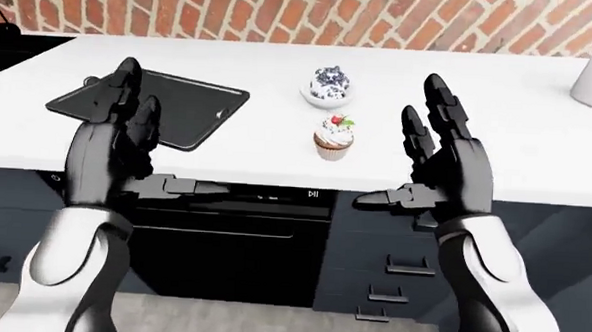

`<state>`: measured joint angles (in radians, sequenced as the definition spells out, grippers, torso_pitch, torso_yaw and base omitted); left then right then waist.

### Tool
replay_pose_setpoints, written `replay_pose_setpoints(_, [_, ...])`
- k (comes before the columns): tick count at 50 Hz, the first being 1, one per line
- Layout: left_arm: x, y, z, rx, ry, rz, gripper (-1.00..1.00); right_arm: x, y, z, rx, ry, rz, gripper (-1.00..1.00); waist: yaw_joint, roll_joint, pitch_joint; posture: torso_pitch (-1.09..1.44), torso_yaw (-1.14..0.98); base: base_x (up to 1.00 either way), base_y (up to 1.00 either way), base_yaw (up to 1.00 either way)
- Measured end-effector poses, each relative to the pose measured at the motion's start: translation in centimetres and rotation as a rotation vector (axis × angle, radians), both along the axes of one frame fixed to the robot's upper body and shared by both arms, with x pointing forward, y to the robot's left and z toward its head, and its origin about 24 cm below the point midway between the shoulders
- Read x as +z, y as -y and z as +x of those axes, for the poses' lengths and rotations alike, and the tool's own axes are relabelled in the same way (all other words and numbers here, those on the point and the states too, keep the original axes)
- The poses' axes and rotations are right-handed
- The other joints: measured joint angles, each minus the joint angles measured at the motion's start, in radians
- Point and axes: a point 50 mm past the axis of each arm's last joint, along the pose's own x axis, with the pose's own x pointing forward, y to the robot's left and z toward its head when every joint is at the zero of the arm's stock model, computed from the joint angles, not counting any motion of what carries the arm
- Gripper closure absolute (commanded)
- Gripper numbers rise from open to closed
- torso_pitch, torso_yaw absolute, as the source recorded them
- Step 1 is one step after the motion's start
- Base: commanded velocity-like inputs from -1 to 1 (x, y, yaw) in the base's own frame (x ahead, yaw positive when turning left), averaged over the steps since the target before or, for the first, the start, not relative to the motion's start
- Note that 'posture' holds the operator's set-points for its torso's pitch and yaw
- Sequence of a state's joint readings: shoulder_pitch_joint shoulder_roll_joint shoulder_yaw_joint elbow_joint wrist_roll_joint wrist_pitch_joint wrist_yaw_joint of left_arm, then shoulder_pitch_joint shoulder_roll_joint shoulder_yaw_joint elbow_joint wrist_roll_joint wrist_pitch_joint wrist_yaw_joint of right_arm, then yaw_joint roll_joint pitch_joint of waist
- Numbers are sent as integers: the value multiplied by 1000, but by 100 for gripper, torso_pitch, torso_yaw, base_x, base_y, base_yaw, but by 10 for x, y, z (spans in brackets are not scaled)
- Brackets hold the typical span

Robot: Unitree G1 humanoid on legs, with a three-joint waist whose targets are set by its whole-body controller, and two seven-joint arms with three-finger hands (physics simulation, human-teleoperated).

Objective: Pick up the bowl with donut and place it on the tray. Pick up the cupcake and place it on the tray.

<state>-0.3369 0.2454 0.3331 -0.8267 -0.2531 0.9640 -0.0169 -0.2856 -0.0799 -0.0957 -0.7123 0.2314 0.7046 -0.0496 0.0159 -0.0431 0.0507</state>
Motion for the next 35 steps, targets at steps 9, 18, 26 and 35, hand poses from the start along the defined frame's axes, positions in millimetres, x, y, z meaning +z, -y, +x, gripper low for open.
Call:
replay_pose_setpoints(9, [9, 2, -2, -17, 16, 9, -100, 16, 4, -5, -5, 52, 6, -100, -13, 69, 10, 0, 0, 0, 0, 0])
replay_pose_setpoints(18, [15, 5, -5, -55, -9, 11, -100, 30, 10, -2, -37, 50, 3, -100, -35, 37, 17, 0, 0, 0, 0, 0])
replay_pose_setpoints(26, [32, 4, -16, -42, 45, 45, -100, 50, 1, 5, 10, 85, 4, -100, -12, 58, -9, 0, 0, 0, 0, 0])
replay_pose_setpoints(35, [33, 36, -10, -160, 1, 86, -100, 63, 12, 24, -48, 42, 7, -100, -7, 44, -8, 0, 0, 0, 0, 0])
